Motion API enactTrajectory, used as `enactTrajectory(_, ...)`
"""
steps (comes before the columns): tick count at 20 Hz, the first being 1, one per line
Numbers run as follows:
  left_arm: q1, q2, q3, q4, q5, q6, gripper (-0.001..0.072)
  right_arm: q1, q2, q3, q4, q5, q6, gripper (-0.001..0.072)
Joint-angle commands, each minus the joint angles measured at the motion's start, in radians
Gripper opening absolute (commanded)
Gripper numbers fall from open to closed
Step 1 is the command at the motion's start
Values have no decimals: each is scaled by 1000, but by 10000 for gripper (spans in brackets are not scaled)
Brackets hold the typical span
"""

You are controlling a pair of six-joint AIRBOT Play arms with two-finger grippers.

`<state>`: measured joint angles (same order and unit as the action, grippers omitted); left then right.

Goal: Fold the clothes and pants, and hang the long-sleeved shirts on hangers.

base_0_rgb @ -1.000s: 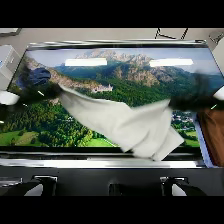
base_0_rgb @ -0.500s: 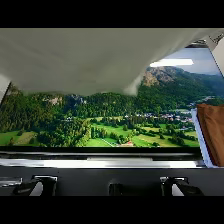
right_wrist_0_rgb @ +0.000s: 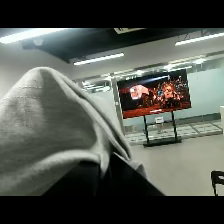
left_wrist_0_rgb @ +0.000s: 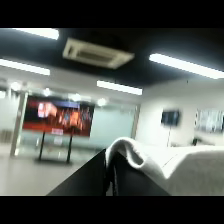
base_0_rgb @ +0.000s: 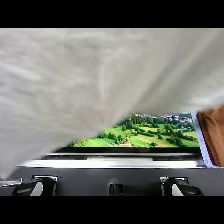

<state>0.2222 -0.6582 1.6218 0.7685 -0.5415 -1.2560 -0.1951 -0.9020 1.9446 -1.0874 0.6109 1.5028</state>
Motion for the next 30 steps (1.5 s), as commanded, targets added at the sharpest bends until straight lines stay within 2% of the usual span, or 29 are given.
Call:
enactTrajectory(1,1,-108,-11,95,-230,-1,18,-1,-111,1,-6,26,-15,48)
enactTrajectory(4,0,-280,-134,103,-296,-1,18,-1,-344,1,-6,155,-30,48)
enactTrajectory(6,-11,-426,-220,103,-284,-11,18,-1,-526,1,4,189,19,48)
enactTrajectory(9,-41,-670,-262,95,-251,-11,20,-1,-753,1,29,232,293,49)
enactTrajectory(11,-55,-807,-261,76,-247,-11,20,-1,-857,1,71,327,396,49)
enactTrajectory(15,-65,-966,-261,-30,-292,-38,23,-1,-998,0,96,630,395,49)
enactTrajectory(18,-72,-1003,-261,-47,-380,-39,53,-1,-1040,1,97,758,387,51)
enactTrajectory(19,-66,-1000,-259,-47,-409,-38,81,-3,-1033,1,99,764,367,98)
enactTrajectory(20,-49,-996,-243,-44,-463,-38,282,-16,-1015,1,99,776,346,231)
enactTrajectory(21,-20,-994,-214,-37,-543,-38,559,-38,-990,1,96,789,326,384)
enactTrajectory(22,24,-994,-172,-10,-650,-40,658,-73,-956,1,79,828,293,561)
enactTrajectory(23,72,-993,-135,41,-757,-73,658,-111,-925,1,40,904,270,632)
enactTrajectory(25,168,-991,-109,198,-965,-161,652,-188,-885,-8,-79,1126,236,629)
enactTrajectory(26,206,-991,-129,281,-1050,-174,600,-212,-862,-40,-156,1220,213,627)
enactTrajectory(28,255,-970,-242,359,-1106,-143,577,-227,-777,-175,-261,1221,200,626)
enactTrajectory(30,275,-931,-414,344,-1041,-73,576,-227,-657,-383,-255,1112,179,625)
